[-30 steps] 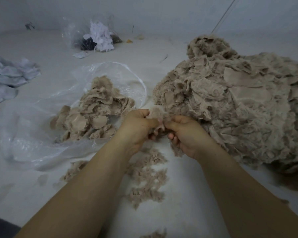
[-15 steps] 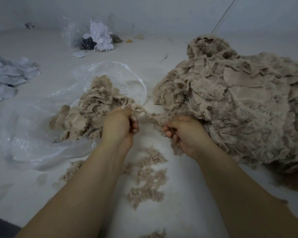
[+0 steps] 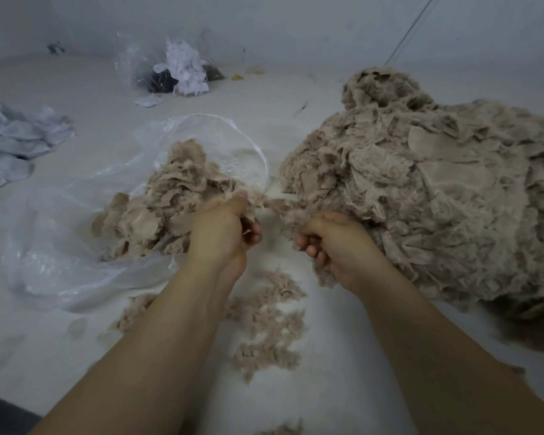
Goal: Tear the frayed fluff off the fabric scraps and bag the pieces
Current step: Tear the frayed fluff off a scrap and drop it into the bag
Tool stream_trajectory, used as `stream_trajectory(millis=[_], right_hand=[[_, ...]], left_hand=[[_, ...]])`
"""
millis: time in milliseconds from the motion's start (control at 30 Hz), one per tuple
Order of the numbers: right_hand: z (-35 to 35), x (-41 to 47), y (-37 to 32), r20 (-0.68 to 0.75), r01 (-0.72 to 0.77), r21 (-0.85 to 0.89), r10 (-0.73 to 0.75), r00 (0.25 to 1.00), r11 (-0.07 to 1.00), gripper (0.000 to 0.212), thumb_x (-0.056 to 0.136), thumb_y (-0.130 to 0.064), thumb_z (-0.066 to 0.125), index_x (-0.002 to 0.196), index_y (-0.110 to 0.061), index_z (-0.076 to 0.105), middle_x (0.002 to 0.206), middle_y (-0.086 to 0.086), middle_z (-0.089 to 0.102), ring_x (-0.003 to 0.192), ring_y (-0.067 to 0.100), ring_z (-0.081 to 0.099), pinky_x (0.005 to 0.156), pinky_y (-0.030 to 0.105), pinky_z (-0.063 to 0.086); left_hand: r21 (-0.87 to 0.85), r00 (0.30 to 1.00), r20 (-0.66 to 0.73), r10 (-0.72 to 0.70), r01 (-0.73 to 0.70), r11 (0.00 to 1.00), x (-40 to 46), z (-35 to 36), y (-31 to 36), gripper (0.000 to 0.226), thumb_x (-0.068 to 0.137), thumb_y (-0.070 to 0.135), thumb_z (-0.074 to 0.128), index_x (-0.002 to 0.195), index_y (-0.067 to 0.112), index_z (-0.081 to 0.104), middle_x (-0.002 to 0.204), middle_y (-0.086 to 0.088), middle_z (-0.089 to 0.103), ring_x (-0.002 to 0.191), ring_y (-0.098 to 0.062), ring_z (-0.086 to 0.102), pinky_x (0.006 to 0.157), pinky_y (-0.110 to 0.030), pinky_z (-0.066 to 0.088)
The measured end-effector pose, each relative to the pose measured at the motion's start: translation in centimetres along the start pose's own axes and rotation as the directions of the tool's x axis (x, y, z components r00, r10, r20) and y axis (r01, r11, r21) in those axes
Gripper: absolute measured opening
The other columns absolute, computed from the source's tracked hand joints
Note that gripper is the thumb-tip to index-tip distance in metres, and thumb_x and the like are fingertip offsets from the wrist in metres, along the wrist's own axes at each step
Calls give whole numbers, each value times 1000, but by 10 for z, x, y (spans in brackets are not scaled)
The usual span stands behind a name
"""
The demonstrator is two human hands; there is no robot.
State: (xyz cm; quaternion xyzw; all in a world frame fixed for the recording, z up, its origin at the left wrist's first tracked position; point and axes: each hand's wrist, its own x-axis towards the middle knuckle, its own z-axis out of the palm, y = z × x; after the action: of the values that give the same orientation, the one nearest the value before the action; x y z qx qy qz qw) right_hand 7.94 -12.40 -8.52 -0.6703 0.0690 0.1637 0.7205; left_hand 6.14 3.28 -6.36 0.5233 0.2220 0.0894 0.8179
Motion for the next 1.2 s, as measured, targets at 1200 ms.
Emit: stream_trajectory(millis=[1200], right_hand=[[-3, 0, -2, 214, -11, 200, -33, 976, 980, 22, 94, -22, 62, 80, -16, 77, 63, -3, 60, 47, 1, 50, 40, 11, 39]], left_hand=[[688, 826, 455, 333, -563, 458, -33, 3, -10, 42, 73, -14, 54, 89, 22, 70, 80, 7, 59, 66, 2, 54, 54, -9, 42]])
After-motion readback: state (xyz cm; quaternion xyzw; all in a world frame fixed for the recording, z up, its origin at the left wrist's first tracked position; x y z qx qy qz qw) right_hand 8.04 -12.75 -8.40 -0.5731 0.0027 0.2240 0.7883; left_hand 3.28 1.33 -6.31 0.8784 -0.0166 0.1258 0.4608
